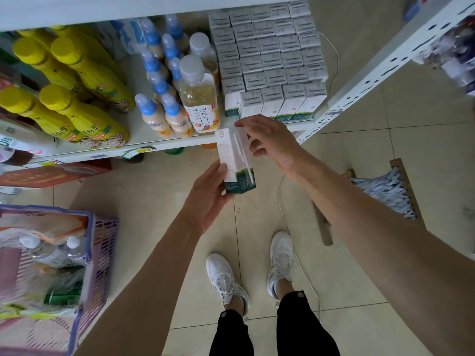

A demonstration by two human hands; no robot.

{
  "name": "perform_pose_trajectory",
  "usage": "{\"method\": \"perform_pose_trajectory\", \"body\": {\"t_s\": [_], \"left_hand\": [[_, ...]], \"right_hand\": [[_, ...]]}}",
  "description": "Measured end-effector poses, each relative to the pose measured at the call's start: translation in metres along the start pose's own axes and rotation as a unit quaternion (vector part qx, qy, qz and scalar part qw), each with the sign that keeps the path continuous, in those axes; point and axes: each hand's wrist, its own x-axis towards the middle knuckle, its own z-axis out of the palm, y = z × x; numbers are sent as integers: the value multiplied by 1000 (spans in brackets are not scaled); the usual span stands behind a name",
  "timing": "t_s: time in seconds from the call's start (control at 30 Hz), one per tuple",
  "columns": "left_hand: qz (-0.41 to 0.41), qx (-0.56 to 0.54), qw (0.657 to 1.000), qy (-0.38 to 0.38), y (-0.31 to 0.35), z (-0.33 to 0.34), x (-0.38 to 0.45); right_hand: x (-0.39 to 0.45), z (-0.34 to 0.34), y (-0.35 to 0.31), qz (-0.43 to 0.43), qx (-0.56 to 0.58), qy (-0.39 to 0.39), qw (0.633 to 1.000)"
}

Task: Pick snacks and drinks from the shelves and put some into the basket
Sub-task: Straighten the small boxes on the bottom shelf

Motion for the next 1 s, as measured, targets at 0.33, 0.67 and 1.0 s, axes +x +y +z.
{"method": "perform_pose_trajectory", "body": {"t_s": [0.33, 0.67, 1.0], "left_hand": [[196, 335, 907, 162, -10, 10, 11], [243, 384, 878, 153, -13, 11, 29], [232, 419, 867, 137, 9, 8, 46]], "right_hand": [[-12, 10, 5, -63, -103, -12, 993], [-15, 18, 13, -205, -261, 52, 942], [-8, 0, 14, -233, -274, 10, 933]]}}
